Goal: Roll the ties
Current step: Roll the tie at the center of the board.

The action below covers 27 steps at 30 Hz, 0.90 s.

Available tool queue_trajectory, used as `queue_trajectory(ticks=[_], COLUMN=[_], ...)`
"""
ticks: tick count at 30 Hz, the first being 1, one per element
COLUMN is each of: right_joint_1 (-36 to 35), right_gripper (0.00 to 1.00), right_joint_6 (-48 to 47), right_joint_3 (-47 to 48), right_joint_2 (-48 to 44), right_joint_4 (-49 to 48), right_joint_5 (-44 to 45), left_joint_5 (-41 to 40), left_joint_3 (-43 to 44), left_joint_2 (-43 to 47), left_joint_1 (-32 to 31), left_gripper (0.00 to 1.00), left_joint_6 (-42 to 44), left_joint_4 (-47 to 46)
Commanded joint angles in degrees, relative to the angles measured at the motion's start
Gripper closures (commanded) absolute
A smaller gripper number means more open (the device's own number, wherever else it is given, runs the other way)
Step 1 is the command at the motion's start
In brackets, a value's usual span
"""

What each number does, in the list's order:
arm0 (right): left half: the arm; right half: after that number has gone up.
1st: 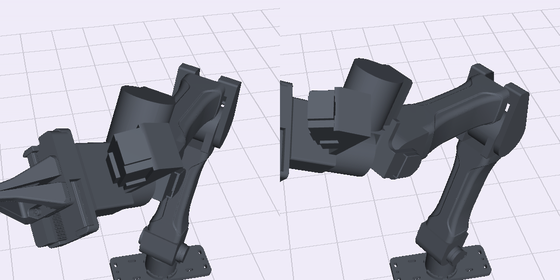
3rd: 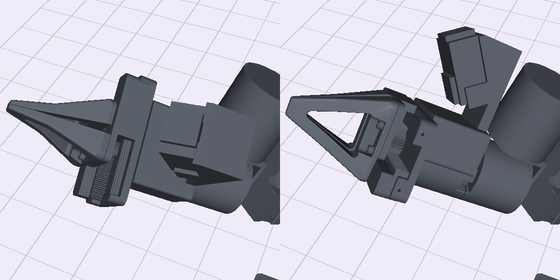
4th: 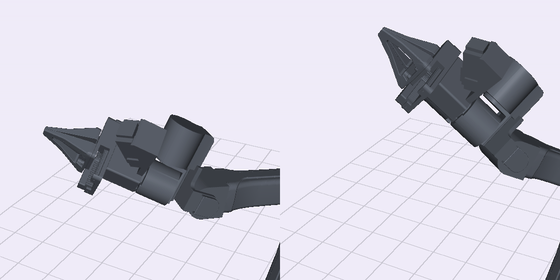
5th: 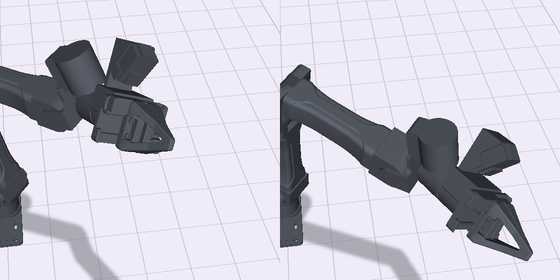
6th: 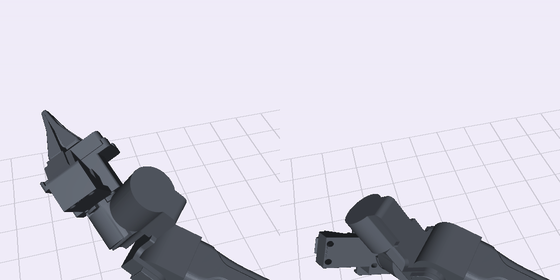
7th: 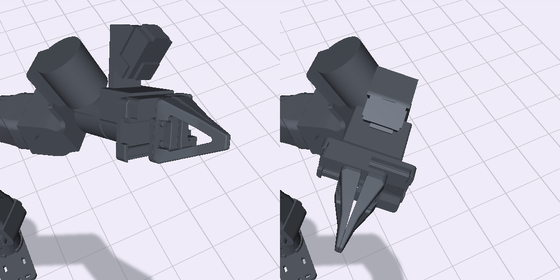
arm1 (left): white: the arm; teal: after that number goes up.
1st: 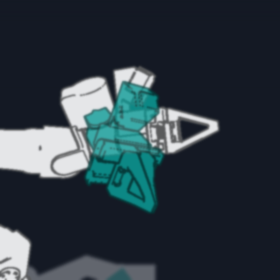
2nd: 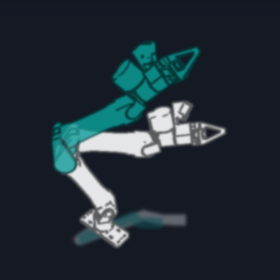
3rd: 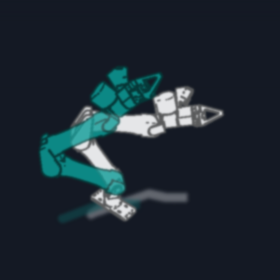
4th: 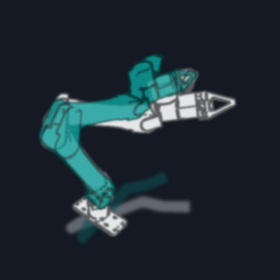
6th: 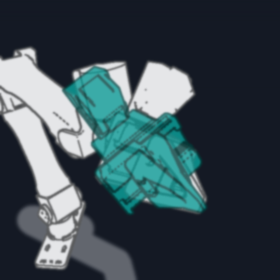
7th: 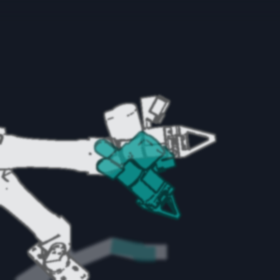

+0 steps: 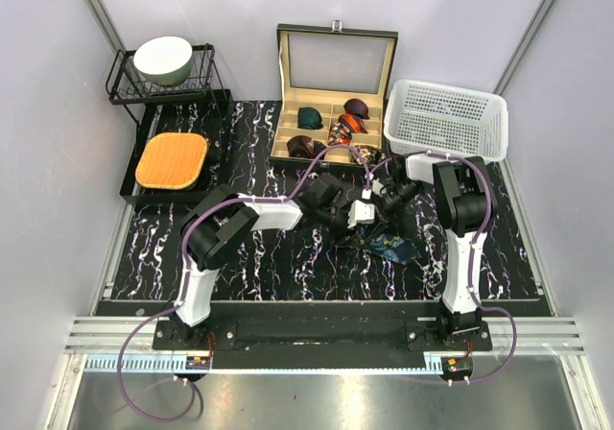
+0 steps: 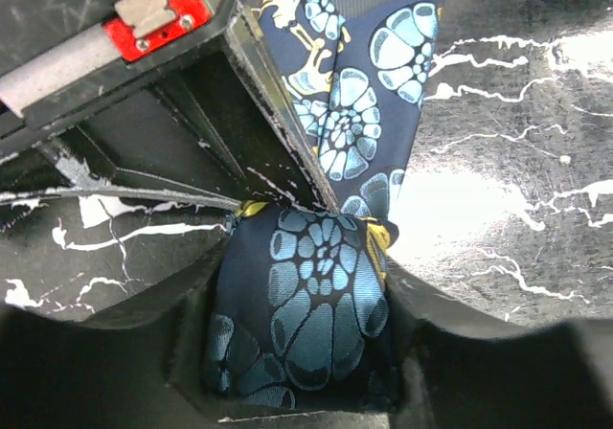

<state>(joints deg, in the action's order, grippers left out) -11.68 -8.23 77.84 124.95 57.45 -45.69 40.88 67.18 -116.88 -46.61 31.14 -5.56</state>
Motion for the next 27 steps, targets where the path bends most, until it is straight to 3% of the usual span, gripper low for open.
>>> queue_trajectory(ticks=[1,3,4,5,8,12,16,21,25,27], right_joint_1=[-0.4,-0.4,-0.1,0.3,2.4,3.8,3.7,0.5,0.2,0.2], right_gripper=[1.00,0.99,0.93,0.81,0.62,0.46,0.39,0.42,0.58,0.77], right_joint_6=[-0.6,-1.3,-1.8,-1.8,-2.8,-3.6,1.0,4.3,2.9,1.3], right_joint_3=[2.6,4.6,5.0,5.4,5.1,2.3,-2.2,-5.1,-5.3,-5.6], right_joint_2=[3.9,3.6,2.6,1.8,-2.7,-8.4,-11.4,-10.8,-7.4,-6.2], right_joint_4=[-4.5,-2.7,-1.7,0.0,2.6,3.9,-0.6,-6.9,-7.1,-6.7], right_joint_5=[9.7,8.1,7.3,6.2,2.6,-2.7,-10.4,-11.4,-7.7,-6.3], left_joint_5=[-2.2,-6.4,-7.6,-8.8,-14.6,-17.9,-19.3,-19.9,-20.4,-19.7], left_joint_3=[1.6,1.4,1.2,0.9,-0.6,-1.3,-0.6,2.1,3.2,3.6], left_joint_2=[-1.3,-1.1,-0.9,-0.4,0.1,-0.7,-2.0,-3.5,-4.0,-4.1], left_joint_1=[-0.9,-0.9,-0.9,-0.9,-1.2,-2.3,-3.3,-3.7,-3.8,-3.8], left_gripper=[0.58,0.69,0.71,0.75,0.76,0.75,0.71,0.67,0.61,0.59], left_joint_6=[2.3,1.8,1.6,1.4,0.2,-2.1,-4.3,-6.3,-6.5,-7.0], left_joint_4=[8.5,10.8,12.2,14.5,18.6,22.1,23.6,24.5,24.9,24.9])
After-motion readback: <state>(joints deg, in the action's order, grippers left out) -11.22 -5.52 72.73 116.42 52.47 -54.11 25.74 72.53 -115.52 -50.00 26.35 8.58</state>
